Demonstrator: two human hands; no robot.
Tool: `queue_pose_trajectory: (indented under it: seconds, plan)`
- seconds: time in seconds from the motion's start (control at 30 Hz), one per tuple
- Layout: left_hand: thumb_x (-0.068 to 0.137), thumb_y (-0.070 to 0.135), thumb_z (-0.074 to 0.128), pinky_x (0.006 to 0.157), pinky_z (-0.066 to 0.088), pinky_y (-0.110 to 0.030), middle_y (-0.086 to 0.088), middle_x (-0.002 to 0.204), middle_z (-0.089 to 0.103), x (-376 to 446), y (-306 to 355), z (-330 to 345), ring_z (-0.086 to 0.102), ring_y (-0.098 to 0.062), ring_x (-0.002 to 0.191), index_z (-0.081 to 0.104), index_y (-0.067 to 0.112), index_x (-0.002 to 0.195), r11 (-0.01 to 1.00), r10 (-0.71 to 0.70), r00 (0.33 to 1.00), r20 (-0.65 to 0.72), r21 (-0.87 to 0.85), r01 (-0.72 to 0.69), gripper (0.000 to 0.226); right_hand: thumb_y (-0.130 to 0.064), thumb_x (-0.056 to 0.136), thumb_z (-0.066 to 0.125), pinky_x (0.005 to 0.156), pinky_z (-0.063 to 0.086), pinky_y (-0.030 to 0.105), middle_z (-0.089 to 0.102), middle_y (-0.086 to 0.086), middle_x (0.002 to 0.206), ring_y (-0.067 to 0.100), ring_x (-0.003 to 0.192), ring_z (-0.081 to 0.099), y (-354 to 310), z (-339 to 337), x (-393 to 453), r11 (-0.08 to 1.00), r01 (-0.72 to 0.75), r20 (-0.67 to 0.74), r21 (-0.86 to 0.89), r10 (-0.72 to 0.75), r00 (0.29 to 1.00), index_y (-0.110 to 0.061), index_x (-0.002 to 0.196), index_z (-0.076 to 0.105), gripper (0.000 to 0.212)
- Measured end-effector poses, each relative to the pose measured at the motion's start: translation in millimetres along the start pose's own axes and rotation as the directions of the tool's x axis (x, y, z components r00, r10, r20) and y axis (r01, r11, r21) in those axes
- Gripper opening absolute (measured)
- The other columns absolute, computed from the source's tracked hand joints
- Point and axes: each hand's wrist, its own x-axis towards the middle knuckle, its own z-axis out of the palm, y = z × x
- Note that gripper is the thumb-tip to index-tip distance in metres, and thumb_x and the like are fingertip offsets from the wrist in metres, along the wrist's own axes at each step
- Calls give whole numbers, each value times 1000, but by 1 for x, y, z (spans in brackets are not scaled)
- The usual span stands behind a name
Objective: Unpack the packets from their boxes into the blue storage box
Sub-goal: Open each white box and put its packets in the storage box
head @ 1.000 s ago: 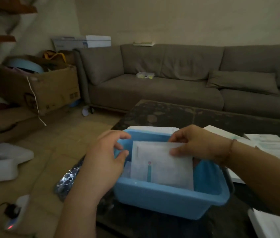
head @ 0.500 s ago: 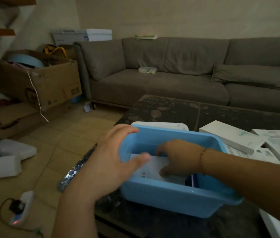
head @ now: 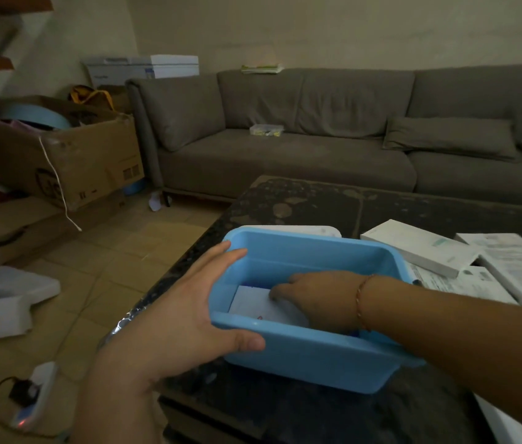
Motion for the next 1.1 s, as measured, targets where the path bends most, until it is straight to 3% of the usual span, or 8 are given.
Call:
queue_pose_trajectory:
  seconds: [0.17,0.27,0.37,0.47,0.57,0.77,0.97,1.1]
  plan:
    - [58,68,75,119,23,-38,48,138,-4,-3,7,0,11,6,138,8,60,144,997,-27,1000,8,70,26,109,-56,84,58,94,49,27,55,-19,126,2,111,54,12,-29,-65,936,-31,-343,351,159,926,-45,135,40,55]
    - [51,88,60,121,17,-37,45,140,-2,-6,16,0,4,8,140,14,56,144,981,5,999,-41,194,3,109,-59,77,51,72,54,12,61,-27,102,-12,94,58,17,-21,-141,822,141,-663,552,330,672,-52,113,51,37]
    - [64,86,50,115,29,-35,29,144,31,-5,52,17,25,2,137,43,43,136,891,356,897,-262,385,-241,85,-63,86,50,53,51,12,65,-29,96,-8,84,64,25,31,-203,821,55,-734,569,476,485,-51,105,58,24]
    - [89,41,62,91,49,-37,3,113,66,2,98,63,59,-15,106,69,18,111,666,744,569,-351,455,-591,32,-79,78,39,49,46,9,66,-29,85,-7,73,62,25,91,-237,741,-109,-599,662,611,517,-53,98,60,38]
    - [89,20,66,71,48,-37,-4,87,69,3,125,122,59,-20,78,75,11,90,447,894,394,-214,371,-814,13,-79,79,40,67,45,18,64,-28,85,-5,80,58,26,138,-237,855,-250,-610,454,503,613,-46,95,58,41]
    - [87,19,68,60,36,-29,-3,69,58,-2,123,179,47,-18,63,68,12,70,328,943,315,-109,146,-933,18,-54,32,87,52,55,26,66,-8,79,15,69,69,20,169,-221,951,-272,-587,148,306,750,-33,72,62,51]
    - [76,20,74,61,33,-19,5,68,58,10,112,199,48,-10,65,66,18,70,501,854,509,108,93,-860,10,-65,62,62,71,46,18,57,-13,94,7,87,61,24,174,-223,955,-262,-536,138,294,791,-35,87,55,40]
    - [76,20,72,67,43,-21,5,84,63,18,110,204,54,-9,78,71,18,84,549,816,548,186,53,-834,8,-67,56,55,56,44,11,57,-15,74,4,65,60,30,182,-234,954,-228,-629,194,300,718,-35,73,52,36]
